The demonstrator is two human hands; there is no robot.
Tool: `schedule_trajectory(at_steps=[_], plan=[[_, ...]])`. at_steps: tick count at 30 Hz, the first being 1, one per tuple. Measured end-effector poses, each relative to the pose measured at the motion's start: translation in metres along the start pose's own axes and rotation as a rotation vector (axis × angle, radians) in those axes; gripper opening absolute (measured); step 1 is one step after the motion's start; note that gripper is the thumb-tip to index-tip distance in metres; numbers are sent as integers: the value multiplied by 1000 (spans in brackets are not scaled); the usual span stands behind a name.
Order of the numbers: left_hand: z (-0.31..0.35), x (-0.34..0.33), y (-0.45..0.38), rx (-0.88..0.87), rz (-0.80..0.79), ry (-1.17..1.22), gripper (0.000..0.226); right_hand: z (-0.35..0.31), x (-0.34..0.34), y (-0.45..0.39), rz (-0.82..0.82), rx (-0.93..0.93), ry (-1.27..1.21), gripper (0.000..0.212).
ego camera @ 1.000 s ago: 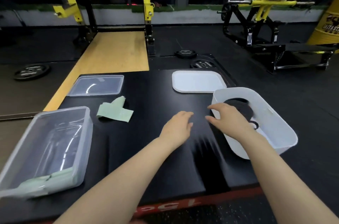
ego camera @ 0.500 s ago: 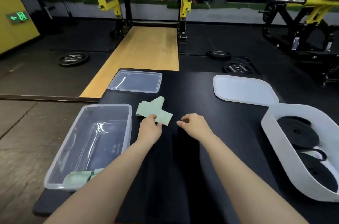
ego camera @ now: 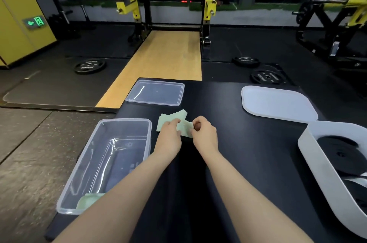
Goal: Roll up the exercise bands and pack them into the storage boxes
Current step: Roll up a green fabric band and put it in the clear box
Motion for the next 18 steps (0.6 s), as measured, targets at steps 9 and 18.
schedule_trajectory(at_steps=[9, 18], plan=[[52, 41, 24, -238, 84, 163, 19, -27, 54, 29, 35, 312, -117, 19], [94, 58, 59, -196, 185, 555, 19, -44, 103, 60, 176, 284, -426, 15]])
Point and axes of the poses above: each hand's wrist, its own y-axis away from the middle knuckle, its own x-axis out of the back of the hand, z = x × y, the point moved 1 cm from there along -y, towards the middle knuckle, and after that the axes turned 3 degrees about -z, right-handed, at the moved point
